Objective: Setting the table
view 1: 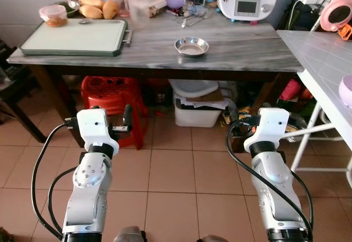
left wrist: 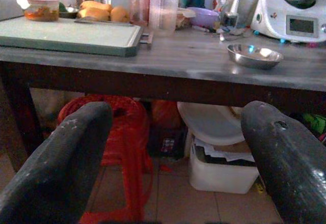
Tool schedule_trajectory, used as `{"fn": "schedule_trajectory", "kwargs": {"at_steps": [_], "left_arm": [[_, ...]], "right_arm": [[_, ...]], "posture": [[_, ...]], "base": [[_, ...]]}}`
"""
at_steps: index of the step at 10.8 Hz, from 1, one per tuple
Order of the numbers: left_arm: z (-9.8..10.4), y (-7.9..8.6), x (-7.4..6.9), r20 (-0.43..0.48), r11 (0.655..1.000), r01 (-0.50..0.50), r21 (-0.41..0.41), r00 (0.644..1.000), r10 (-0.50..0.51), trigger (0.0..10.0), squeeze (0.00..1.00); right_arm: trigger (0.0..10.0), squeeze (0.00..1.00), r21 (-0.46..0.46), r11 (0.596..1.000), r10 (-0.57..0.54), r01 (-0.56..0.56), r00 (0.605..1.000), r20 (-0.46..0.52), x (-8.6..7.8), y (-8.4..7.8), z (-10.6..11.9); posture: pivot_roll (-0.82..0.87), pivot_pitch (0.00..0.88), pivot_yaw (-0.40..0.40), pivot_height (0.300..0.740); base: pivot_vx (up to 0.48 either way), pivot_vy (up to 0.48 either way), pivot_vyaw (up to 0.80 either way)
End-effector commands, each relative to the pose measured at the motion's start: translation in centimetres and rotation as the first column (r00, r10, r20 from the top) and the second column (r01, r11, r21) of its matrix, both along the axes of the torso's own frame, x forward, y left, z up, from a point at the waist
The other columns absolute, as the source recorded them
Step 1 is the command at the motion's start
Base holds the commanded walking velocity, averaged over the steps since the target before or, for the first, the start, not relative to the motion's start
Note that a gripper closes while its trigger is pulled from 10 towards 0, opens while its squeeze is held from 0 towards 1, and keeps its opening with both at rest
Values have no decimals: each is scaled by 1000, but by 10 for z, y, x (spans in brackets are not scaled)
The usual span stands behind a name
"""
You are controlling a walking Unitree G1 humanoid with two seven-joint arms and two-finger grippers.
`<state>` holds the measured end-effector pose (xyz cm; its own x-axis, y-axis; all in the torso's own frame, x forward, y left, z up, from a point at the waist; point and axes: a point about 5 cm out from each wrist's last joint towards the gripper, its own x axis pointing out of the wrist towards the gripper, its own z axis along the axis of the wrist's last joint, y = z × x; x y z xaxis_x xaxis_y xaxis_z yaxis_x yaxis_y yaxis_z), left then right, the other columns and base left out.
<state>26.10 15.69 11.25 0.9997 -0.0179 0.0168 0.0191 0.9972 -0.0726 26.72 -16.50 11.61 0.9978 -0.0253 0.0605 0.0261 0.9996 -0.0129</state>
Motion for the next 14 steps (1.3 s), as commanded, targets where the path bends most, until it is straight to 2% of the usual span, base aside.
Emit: {"fn": "schedule_trajectory", "kwargs": {"at_steps": [1,14], "left_arm": [[5,-4,3,15,1000,19,3,1000,-19,10000,0],[2,-3,4,1,999,31,25,1000,-31,10000,0]], "right_arm": [[10000,0,-4,1000,-2,2,1000,-3,2,-2,1],[10000,0,-6,1000,1,-1,1000,-1,5,1,1]], "posture": [[29,0,-16,740],[29,0,-14,740]], "base": [[0,-349,0],[0,-411,0]]}}
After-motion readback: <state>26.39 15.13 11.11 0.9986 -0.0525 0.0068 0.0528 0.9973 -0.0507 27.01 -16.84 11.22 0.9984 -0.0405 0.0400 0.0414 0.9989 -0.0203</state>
